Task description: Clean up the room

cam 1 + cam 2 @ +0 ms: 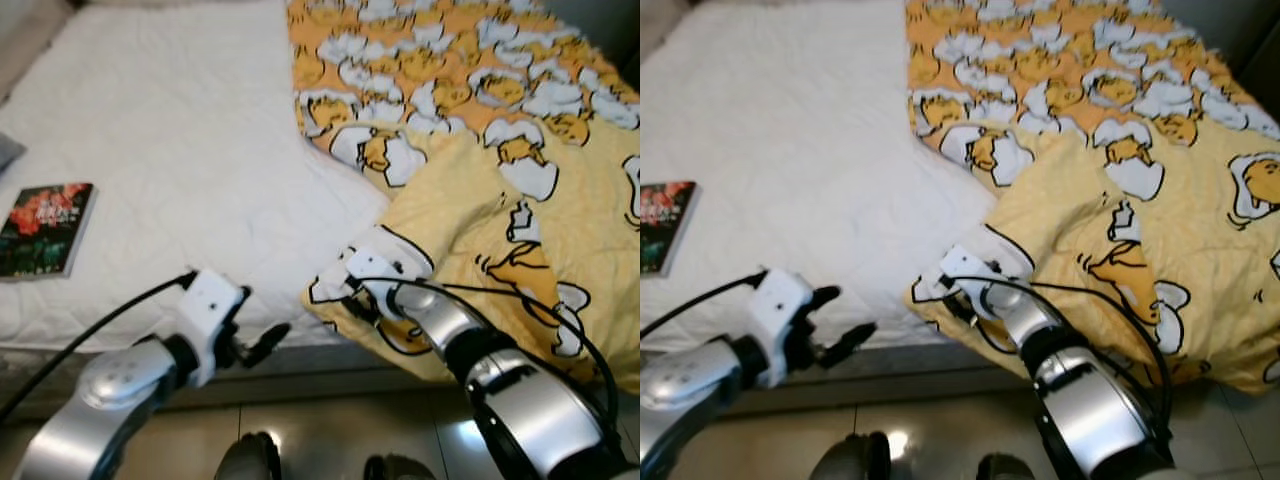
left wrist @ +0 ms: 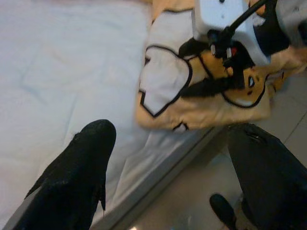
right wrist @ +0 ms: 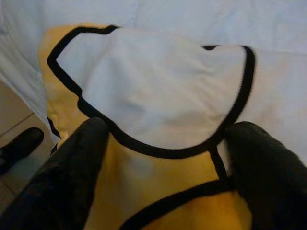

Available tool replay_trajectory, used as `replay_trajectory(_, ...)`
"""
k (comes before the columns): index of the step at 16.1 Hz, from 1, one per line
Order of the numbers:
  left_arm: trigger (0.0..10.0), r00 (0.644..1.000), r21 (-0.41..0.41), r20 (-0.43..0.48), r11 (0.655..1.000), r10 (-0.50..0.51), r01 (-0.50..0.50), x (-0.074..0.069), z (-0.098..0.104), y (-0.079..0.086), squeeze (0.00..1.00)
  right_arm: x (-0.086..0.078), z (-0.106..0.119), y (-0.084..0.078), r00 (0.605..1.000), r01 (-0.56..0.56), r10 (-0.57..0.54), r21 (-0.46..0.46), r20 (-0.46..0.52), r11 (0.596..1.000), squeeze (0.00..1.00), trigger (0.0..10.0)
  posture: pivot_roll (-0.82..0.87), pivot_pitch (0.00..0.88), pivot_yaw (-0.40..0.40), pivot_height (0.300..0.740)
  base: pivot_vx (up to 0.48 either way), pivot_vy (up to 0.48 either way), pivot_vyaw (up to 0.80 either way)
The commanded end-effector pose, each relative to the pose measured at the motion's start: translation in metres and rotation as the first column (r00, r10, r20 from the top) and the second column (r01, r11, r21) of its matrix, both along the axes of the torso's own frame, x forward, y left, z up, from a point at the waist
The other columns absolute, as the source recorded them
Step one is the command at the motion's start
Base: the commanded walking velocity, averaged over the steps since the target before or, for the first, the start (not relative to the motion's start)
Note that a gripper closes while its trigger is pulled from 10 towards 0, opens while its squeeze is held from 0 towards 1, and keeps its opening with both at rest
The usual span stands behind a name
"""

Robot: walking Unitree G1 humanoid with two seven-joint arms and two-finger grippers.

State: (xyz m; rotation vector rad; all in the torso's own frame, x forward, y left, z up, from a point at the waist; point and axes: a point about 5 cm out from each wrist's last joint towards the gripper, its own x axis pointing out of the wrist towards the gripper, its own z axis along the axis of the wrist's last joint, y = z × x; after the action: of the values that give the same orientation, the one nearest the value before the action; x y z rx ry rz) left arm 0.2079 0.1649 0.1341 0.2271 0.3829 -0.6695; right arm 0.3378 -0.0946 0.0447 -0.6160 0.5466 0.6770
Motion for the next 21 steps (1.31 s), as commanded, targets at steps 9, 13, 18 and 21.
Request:
replay_trajectory(9, 10.0, 0.999, 0.014, -0.014, 0.999, -0.034, 0.034, -0.0061, 0.0062, -0.0023, 0.0, 0.0032, 0.0019, -0.0001, 1.0, 0.006, -0.006, -0.023, 0.02, 1.0, 0.0, 0.0, 0.19, 0.188, -0.012, 0.74, 0.0, 0.0, 0.0)
replay_trajectory(13, 10.0, 0.997, 0.011, -0.039, 0.997, -0.07, 0.07, -0.009, 0.0045, -0.0035, 0.0, 0.0048, 0.0035, -0.0001, 0.999, 0.018, -0.017, -0.023, 0.028, 1.0, 0.0, 0.0, 0.18, 0.172, -0.009, 0.74, 0.0, 0.0, 0.0)
replay_trajectory(18, 10.0, 0.995, 0.012, -0.042, 0.996, -0.087, 0.088, -0.0049, 0.0036, -0.0056, 0.0, 0.0049, 0.0031, -0.0018, 0.999, 0.04, -0.04, -0.007, 0.018, 0.999, 0.0, 0.0, 0.18, 0.167, -0.003, 0.74, 0.0, 0.0, 0.0)
replay_trajectory(21, 10.0, 0.996, 0.013, -0.037, 0.997, -0.079, 0.08, -0.0039, 0.0044, -0.0042, 0.0, 0.0047, 0.0045, 0.0014, 0.999, 0.043, -0.043, 0.057, -0.005, 0.997, 0.0, 0.0, 0.18, 0.169, -0.003, 0.74, 0.0, 0.0, 0.0)
